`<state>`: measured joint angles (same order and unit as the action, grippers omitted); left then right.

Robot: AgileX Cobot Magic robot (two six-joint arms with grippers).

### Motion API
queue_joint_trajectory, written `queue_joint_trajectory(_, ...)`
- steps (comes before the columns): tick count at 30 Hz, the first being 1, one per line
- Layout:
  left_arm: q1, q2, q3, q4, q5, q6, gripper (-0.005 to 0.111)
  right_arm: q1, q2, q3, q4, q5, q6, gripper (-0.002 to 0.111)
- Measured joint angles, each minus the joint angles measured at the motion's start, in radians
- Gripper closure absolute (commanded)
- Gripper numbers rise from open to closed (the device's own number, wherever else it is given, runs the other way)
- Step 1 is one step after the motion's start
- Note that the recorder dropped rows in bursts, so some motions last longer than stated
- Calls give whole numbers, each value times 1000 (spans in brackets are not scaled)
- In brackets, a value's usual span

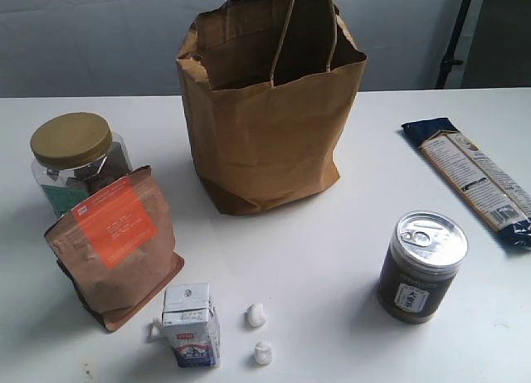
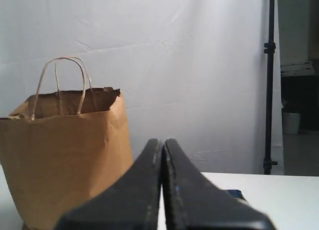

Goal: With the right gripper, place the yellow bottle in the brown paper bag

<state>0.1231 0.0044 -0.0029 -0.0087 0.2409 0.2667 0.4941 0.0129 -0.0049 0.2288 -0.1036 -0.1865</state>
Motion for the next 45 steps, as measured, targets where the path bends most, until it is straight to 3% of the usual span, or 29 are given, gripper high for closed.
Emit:
queue_joint_trajectory(9, 0, 0, 0, 0, 0, 0, 107, -59, -7, 2, -68, 150, 4, 108)
queue_joint_trajectory(18, 0, 0, 0, 0, 0, 0, 107, -64, -9, 2, -273, 220, 226, 108)
queue_joint_trajectory(45, 0, 0, 0, 0, 0, 0, 107, -64, -9, 2, -238, 222, 194, 108)
